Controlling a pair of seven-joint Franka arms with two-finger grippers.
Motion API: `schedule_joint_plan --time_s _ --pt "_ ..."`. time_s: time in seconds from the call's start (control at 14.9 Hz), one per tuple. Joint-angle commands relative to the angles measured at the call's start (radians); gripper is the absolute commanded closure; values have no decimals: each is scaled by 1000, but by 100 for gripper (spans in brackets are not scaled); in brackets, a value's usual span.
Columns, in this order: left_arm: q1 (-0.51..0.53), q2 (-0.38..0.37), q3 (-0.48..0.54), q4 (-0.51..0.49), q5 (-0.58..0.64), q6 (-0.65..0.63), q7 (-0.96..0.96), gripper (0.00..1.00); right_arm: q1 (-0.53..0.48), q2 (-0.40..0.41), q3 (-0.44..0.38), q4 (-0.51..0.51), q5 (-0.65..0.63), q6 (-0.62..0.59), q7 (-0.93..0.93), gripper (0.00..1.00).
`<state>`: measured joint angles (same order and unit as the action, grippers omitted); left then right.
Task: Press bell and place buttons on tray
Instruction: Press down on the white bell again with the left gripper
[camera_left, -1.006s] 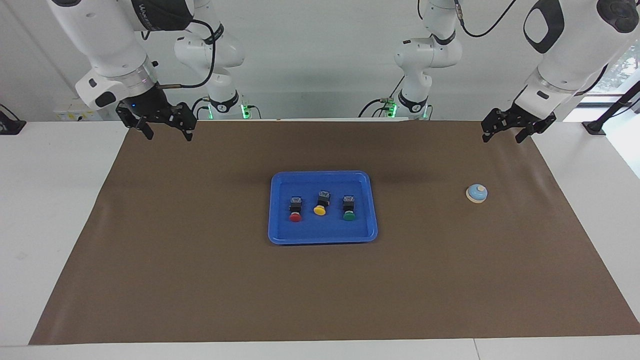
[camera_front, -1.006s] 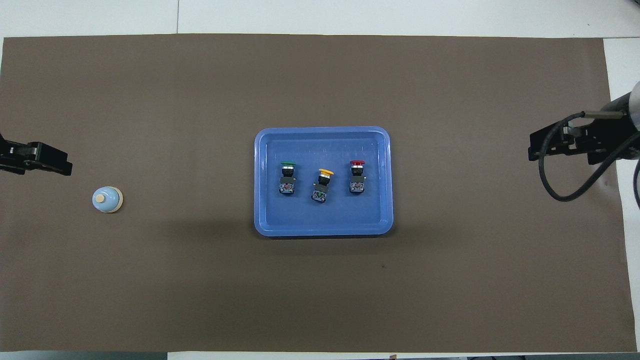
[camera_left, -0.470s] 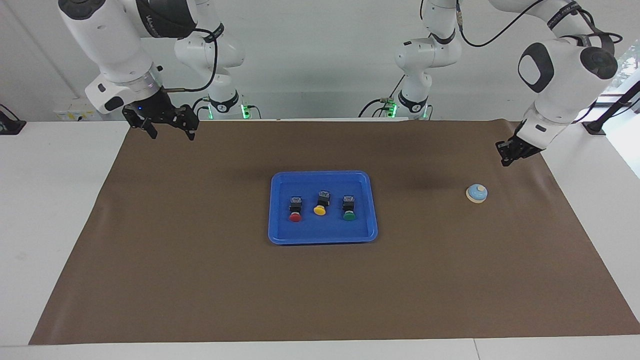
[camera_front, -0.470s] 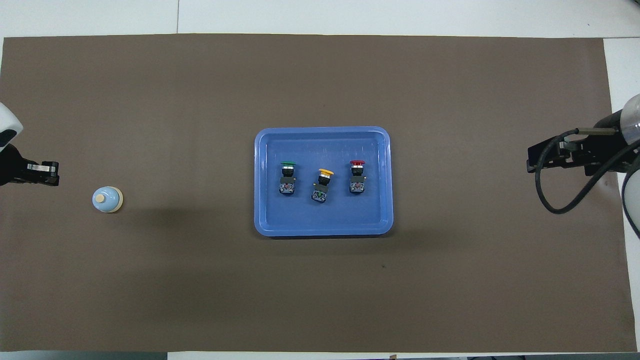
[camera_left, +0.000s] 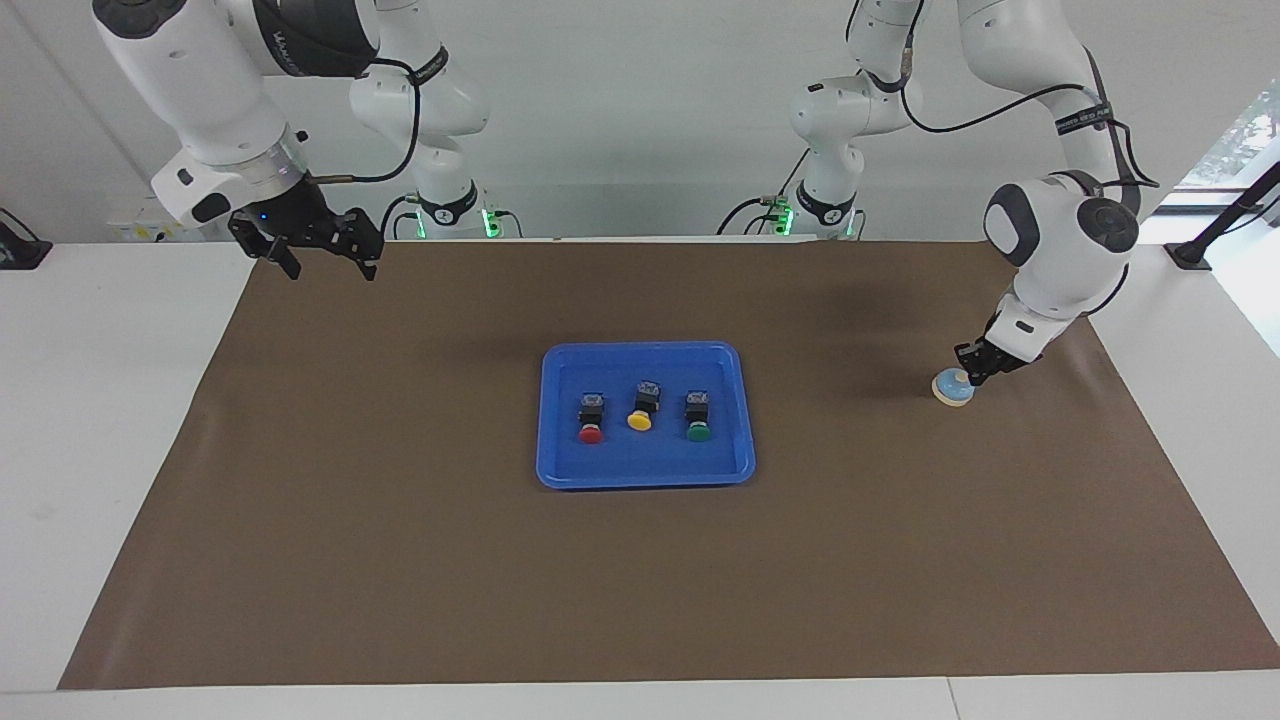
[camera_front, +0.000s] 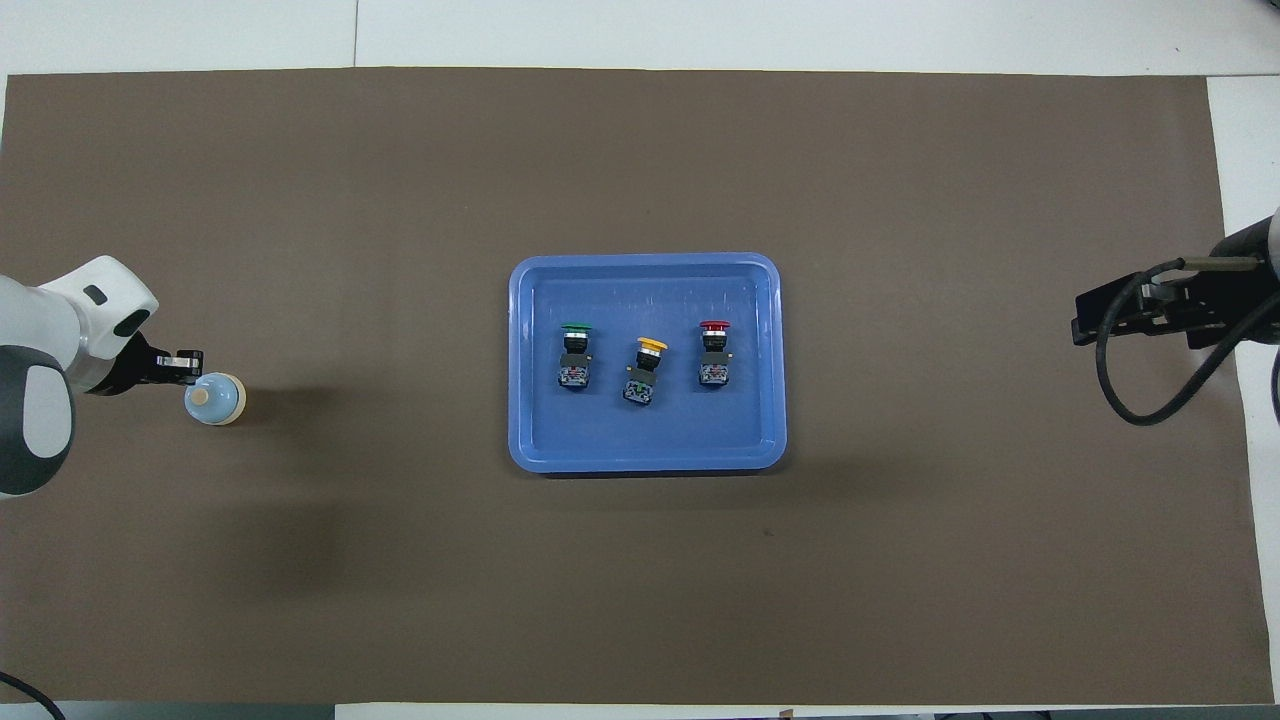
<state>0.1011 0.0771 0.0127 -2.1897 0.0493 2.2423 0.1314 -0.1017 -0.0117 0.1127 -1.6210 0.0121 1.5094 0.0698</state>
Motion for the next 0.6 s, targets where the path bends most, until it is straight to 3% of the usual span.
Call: schedule_joint_plan --time_s 0.0,0.27,0.34,0.47,0.54 --pt "22 -36 -8 -54 15 30 5 100 -18 -27 10 -31 12 20 -25 0" --pt "25 -23 -8 -125 15 114 7 100 -21 -30 10 -31 12 2 -19 0" --pt "22 -19 -8 -81 15 71 5 100 -18 -28 10 -30 12 3 -21 0" --pt "6 -7 -14 96 14 -139 1 100 -12 -30 12 -30 12 2 -19 0" --pt "-7 -8 -16 188 9 -256 -6 85 -12 -30 10 -31 12 2 -19 0"
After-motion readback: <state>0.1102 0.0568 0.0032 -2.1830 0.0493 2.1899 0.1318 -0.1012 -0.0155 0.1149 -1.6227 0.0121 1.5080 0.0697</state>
